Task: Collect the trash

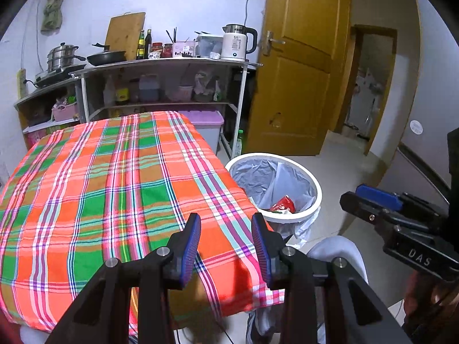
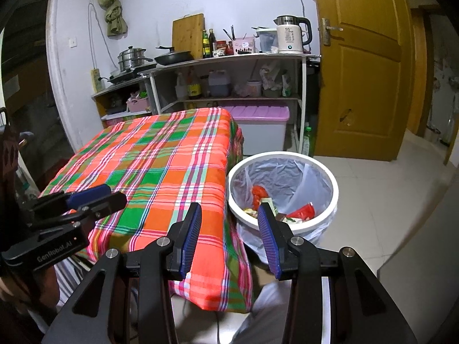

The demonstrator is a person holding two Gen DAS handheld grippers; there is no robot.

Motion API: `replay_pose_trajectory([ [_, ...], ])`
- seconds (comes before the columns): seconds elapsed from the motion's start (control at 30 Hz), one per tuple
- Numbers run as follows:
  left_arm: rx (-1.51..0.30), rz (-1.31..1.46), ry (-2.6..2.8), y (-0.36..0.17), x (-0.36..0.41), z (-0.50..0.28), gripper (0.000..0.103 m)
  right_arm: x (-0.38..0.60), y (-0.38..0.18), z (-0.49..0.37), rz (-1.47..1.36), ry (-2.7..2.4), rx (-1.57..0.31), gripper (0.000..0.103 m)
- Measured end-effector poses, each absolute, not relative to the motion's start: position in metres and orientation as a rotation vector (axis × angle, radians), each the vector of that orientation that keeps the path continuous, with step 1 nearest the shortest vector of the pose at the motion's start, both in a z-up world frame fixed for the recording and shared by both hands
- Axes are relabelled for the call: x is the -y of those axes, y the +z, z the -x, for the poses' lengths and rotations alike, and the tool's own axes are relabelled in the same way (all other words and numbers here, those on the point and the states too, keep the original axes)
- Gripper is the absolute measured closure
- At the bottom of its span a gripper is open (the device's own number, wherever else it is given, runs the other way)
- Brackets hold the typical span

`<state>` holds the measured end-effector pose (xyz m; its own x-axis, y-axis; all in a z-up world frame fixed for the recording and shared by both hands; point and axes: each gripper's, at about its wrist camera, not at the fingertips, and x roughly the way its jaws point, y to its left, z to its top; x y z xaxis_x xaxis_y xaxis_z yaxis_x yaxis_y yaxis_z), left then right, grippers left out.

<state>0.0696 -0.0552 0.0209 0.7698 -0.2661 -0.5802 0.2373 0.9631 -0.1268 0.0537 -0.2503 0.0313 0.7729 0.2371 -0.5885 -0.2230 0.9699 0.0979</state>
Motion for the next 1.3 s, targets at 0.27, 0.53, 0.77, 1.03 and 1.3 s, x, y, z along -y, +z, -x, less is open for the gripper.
replay_pose_trajectory([
  [0.27, -0.639, 0.055, -0.273, 0.0183, 0.0547, -0.0655, 0.067, 0.2506, 0.0315, -0.0495, -0.022, 0.244, -0.638, 0.061],
  [0.53, -0.637, 0.052, -0.266, 0.0187, 0.0544, -0.0662, 0.067, 0.2508, 0.0308, -0.0485, -0.020, 0.243, -0.640, 0.061],
  [0.77, -0.638, 0.056, -0.269, 0.0181, 0.0545, -0.0667, 0.067, 0.2514, 0.0294, -0.0498, -0.020, 0.244, -0.645, 0.061],
  [1.03, -0.638, 0.055, -0.270, 0.0170, 0.0549, -0.0659, 0.067, 0.2509, 0.0279, -0.0512, -0.021, 0.245, -0.651, 0.061],
  [1.3, -0.639, 0.053, -0.269, 0.0170, 0.0557, -0.0655, 0.067, 0.2508, 0.0276, -0.0520, -0.022, 0.247, -0.654, 0.061],
])
